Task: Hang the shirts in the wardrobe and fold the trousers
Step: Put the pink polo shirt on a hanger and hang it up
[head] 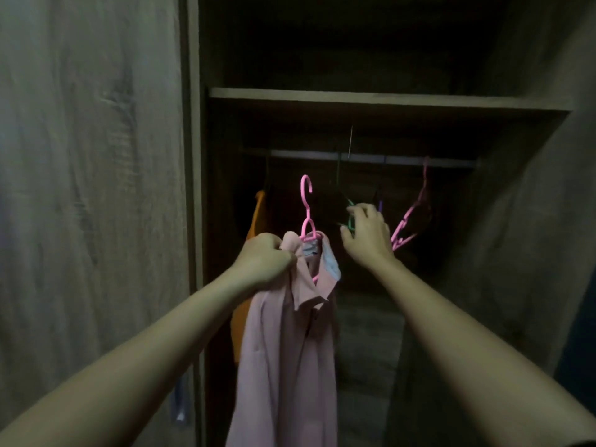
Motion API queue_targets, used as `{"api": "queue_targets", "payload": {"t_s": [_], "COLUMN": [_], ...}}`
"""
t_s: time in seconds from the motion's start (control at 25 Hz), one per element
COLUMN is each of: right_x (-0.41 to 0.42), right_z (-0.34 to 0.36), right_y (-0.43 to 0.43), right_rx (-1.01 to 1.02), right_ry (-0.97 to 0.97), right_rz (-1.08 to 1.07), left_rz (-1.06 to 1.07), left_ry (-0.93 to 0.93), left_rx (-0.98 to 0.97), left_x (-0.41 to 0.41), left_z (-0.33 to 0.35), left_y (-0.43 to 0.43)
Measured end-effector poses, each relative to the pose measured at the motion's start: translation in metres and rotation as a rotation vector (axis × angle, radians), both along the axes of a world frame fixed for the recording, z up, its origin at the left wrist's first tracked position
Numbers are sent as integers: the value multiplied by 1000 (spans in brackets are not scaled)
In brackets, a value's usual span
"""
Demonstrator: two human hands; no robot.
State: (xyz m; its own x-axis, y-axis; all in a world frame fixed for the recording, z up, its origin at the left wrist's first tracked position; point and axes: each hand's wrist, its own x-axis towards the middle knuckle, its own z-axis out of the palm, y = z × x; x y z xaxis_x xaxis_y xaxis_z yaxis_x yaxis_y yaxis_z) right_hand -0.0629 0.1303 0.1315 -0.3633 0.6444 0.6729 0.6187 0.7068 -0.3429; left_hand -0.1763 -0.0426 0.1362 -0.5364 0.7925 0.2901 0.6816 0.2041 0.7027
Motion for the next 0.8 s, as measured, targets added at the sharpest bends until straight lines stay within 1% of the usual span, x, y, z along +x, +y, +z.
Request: {"api": "queue_targets", "payload": {"t_s": [0.08, 0.12, 0.16, 0.24, 0.32, 0.44, 0.52, 0.68, 0.8], "right_x": [-9, -12, -15, -19, -22, -24, -22, -19, -19], "right_z": [12, 18, 23, 30, 34, 35, 36, 44, 46], "right_y": [14, 22, 30, 46, 61, 76, 81, 87, 87], "right_rx": [124, 149, 144, 60, 10, -51, -95, -50, -65], "right_ry": [15, -18, -62, -156, -230, -284, -319, -383, -411], "right_rz": [-42, -58, -74, -91, -94, -64, -33, -26, -31], "left_rz": [49, 70, 95, 143, 173, 218, 262, 297, 326], "left_ry": [-12, -41, -71, -101, -40, 63, 58, 13, 10], "left_rx": [29, 62, 92, 157, 201, 233, 232, 137, 131], "left_x": [1, -1, -3, -7, -10, -21, -34, -41, -42], "left_z": [11, 17, 22, 34, 44, 54, 55, 40, 30], "left_y": [41, 62, 79, 110, 139, 173, 193, 218, 221]}}
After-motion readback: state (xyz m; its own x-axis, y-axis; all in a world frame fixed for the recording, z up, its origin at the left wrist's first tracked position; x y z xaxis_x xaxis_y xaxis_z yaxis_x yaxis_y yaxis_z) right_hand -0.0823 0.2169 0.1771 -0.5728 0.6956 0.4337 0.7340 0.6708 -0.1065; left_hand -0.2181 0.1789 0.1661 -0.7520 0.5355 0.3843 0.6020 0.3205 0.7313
